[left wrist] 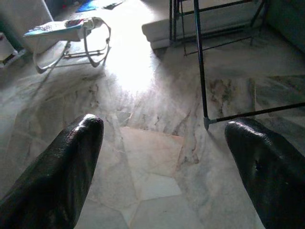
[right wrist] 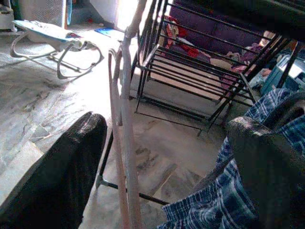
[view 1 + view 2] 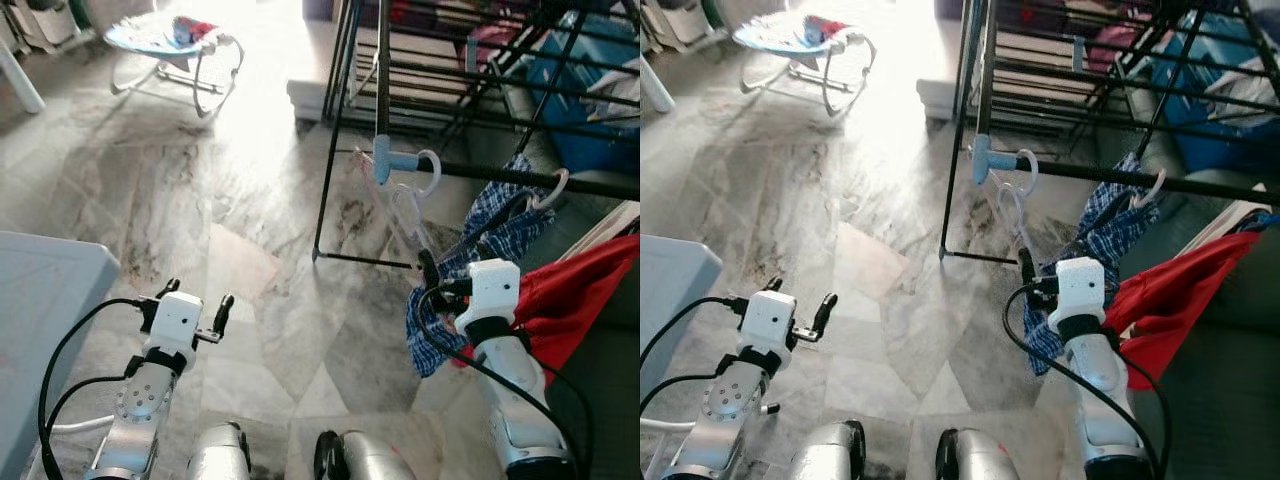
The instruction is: Hang hanger
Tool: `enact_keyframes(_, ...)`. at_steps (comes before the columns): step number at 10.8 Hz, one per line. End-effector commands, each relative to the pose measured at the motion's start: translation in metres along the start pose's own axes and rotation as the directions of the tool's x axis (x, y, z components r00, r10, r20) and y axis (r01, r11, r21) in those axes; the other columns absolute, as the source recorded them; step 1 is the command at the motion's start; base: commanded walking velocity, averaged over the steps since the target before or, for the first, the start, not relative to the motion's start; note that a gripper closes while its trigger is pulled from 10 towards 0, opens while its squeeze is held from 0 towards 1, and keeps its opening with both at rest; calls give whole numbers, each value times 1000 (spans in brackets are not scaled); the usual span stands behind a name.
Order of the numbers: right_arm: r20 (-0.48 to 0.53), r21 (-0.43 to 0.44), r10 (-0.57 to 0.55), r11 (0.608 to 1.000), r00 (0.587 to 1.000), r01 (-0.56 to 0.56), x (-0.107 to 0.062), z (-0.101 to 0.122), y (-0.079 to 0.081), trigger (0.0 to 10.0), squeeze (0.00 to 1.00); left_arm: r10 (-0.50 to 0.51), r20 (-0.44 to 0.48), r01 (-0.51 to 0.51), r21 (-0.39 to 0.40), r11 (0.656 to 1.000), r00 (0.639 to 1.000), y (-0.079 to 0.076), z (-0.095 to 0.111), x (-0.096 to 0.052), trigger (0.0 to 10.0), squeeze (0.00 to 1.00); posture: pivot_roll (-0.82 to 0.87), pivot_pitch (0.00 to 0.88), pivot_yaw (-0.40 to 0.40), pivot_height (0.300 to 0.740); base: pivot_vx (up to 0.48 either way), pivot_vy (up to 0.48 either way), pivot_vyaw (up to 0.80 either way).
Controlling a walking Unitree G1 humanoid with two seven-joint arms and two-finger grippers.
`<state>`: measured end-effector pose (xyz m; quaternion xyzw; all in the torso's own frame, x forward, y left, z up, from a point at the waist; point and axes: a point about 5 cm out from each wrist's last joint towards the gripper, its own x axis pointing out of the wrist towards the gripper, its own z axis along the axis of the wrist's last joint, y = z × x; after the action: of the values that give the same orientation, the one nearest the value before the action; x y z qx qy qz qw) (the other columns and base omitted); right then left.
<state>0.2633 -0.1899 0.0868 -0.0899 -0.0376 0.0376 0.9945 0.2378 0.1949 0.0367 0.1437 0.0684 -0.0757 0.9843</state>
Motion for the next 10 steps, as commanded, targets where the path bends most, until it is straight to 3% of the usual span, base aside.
enact_keyframes(1, 24, -5, -14, 1000, 1000, 14, 3, 7, -5, 10000, 1000, 5, -2, -5, 2, 1000, 1000, 0, 1, 1, 10000, 0, 40, 103, -84, 740, 0, 0, 0)
enact_keyframes(3, 39, 17, -28, 999, 999, 28, 12, 12, -2, 10000, 1000, 15, 21, -15, -13, 1000, 1000, -4, 7, 5, 10000, 0, 39, 120, -85, 740, 0, 0, 0)
enact_keyframes(5, 14, 11, -70, 997, 997, 70, 9, 7, -5, 10000, 1000, 35, 31, -35, -1, 999, 999, -3, 11, 8, 10000, 0, 44, 128, -83, 740, 0, 0, 0)
enact_keyframes(8, -18, 38, -135, 990, 991, 135, 8, 1, -12, 10000, 1000, 30, 41, -30, 6, 1000, 999, 0, 14, 10, 10000, 0, 37, 117, -57, 740, -282, 0, 0)
enact_keyframes(10, -10, 41, -169, 985, 986, 169, 11, 1, -12, 10000, 1000, -13, 52, 11, 26, 1000, 999, -4, 20, 20, 10000, 0, 9, 102, -15, 740, -289, 0, 0)
